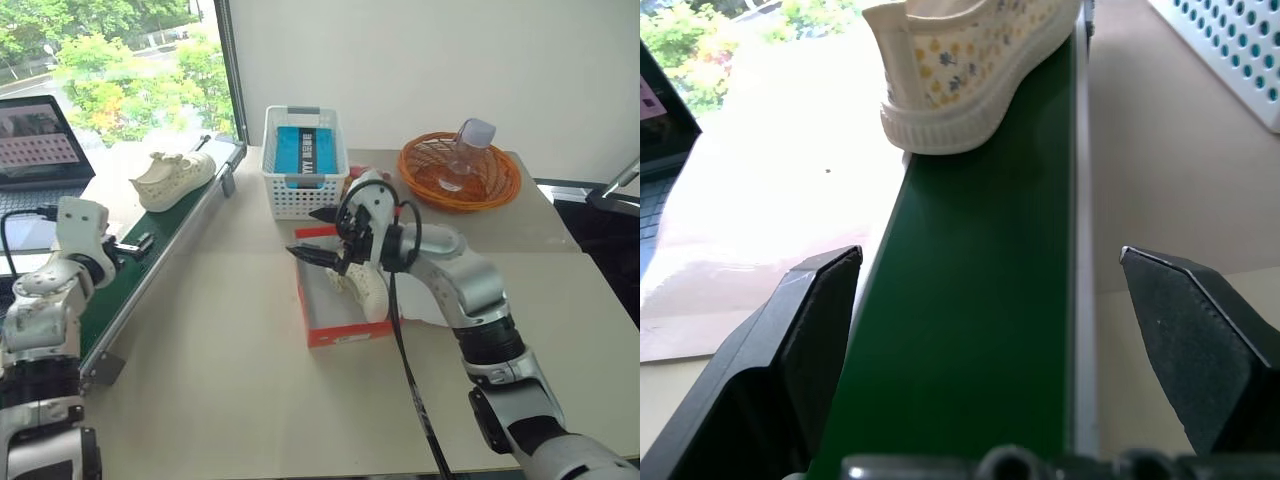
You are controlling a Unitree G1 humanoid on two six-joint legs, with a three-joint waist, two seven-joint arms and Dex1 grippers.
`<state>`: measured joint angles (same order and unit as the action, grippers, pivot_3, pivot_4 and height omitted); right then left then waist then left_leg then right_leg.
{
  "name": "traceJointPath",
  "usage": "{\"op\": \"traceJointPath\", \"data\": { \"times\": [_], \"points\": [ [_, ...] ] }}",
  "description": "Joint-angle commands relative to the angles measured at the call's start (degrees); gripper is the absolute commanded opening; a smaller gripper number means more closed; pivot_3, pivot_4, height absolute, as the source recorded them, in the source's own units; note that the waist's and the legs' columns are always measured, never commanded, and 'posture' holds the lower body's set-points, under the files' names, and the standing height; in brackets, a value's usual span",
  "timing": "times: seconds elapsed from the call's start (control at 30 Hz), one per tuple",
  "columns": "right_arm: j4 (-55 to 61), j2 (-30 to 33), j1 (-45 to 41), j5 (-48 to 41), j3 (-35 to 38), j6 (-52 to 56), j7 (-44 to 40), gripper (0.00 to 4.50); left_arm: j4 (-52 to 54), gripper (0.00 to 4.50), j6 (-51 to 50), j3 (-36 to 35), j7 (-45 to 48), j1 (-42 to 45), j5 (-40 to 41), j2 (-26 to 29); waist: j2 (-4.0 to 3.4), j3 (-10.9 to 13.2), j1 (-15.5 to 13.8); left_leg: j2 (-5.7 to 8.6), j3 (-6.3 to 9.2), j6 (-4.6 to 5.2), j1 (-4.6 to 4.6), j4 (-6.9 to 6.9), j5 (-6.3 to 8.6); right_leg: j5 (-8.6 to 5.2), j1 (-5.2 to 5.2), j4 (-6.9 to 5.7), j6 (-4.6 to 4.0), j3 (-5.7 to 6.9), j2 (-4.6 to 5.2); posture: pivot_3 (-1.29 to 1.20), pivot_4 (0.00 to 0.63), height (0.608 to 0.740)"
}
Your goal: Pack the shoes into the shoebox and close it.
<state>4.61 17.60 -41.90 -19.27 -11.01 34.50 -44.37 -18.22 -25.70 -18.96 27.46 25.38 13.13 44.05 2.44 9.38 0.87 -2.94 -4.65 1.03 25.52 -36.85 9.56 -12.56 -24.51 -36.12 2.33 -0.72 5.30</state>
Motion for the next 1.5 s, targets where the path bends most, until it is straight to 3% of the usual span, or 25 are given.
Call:
{"op": "traceJointPath", "data": {
  "times": [0.03, 0.33, 0.57, 0.9, 0.93, 1.0, 1.3, 1.33, 1.5],
  "points": [
    [3.17, 0.23, -0.50, -1.13, 1.51, 0.76, 0.60, 4.50, -7.77, 4.42, 4.94, 0.63, 2.61, 3.85, -1.75, 2.96, 0.00, 0.00, -0.05, 0.00, 0.00, 0.00, 0.00, 0.00, 0.00, 0.00, -0.01, -0.01, 0.00, 0.00, 0.00, 0.00, 0.150, 0.740],
    [4.69, 1.01, -0.45, -1.49, 2.21, 2.48, 0.90, 4.50, -22.53, 4.42, 11.29, 5.38, 11.81, 10.21, -3.95, 4.40, 0.00, 0.00, -0.12, 0.00, -0.05, 0.02, 0.05, 0.00, -0.01, 0.00, -0.05, -0.03, 0.00, 0.03, -0.01, 0.00, 0.150, 0.740],
    [6.52, 2.60, -0.10, -1.58, 3.08, 4.45, 1.43, 4.50, -35.66, 4.42, 11.00, 5.76, 11.64, 16.53, -5.51, 6.17, 0.01, 0.00, -0.45, 0.01, -0.04, -0.02, 0.06, -0.02, -0.04, 0.00, -0.03, -0.04, 0.00, 0.08, 0.00, 0.00, 0.150, 0.740],
    [7.34, 3.10, -0.28, -1.49, 3.01, 5.58, 1.81, 4.50, -32.12, 4.42, 8.06, 6.04, 14.27, 14.86, -4.30, 3.68, 0.00, 0.00, -1.58, 0.01, -0.03, -0.02, 0.04, -0.03, -0.05, 0.00, 0.01, -0.08, 0.01, 0.10, 0.01, 0.00, 0.150, 0.740],
    [7.17, 3.03, -0.46, -1.36, 2.87, 5.51, 1.84, 4.50, -31.10, 3.91, 7.87, 5.86, 14.39, 14.51, -4.02, 3.51, 0.00, 0.00, -1.73, 0.01, -0.03, -0.02, 0.04, -0.03, -0.04, 0.00, 0.01, -0.08, 0.01, 0.10, 0.03, 0.00, 0.150, 0.740],
    [7.04, 2.90, -0.71, -1.28, 2.73, 5.52, 1.89, 4.50, -28.68, 3.45, 6.76, 5.65, 15.26, 13.83, -3.30, 3.32, 0.00, 0.00, -1.86, 0.01, -0.03, -0.02, 0.04, -0.03, -0.04, -0.01, 0.02, -0.07, 0.00, 0.11, 0.03, 0.00, 0.150, 0.740],
    [7.20, 2.48, -0.78, -1.20, 2.24, 5.52, 2.00, 4.50, -19.02, 0.19, 1.06, 5.14, 16.87, 11.66, -1.02, 2.20, 0.01, 0.00, -1.40, 0.00, -0.03, -0.02, 0.07, -0.03, -0.05, 0.00, 0.01, -0.06, 0.00, 0.11, 0.01, 0.00, 0.150, 0.740],
    [7.19, 2.43, -0.78, -1.21, 2.24, 5.51, 1.99, 4.50, -17.13, 0.02, -0.06, 5.23, 16.84, 11.38, -0.60, 1.75, 0.01, 0.00, -1.41, -0.01, -0.03, -0.02, 0.08, -0.03, -0.05, 0.00, 0.00, -0.05, 0.00, 0.11, 0.00, 0.00, 0.150, 0.740],
    [7.11, 2.28, -0.72, -1.04, 2.22, 5.40, 2.03, 4.50, -12.20, 0.02, -3.86, 4.57, 14.97, 10.62, 0.26, 0.55, 0.01, 0.00, -0.96, -0.01, -0.02, -0.01, 0.09, -0.03, -0.05, 0.00, 0.00, -0.06, 0.01, 0.10, -0.01, 0.00, 0.150, 0.740]
  ]
}}
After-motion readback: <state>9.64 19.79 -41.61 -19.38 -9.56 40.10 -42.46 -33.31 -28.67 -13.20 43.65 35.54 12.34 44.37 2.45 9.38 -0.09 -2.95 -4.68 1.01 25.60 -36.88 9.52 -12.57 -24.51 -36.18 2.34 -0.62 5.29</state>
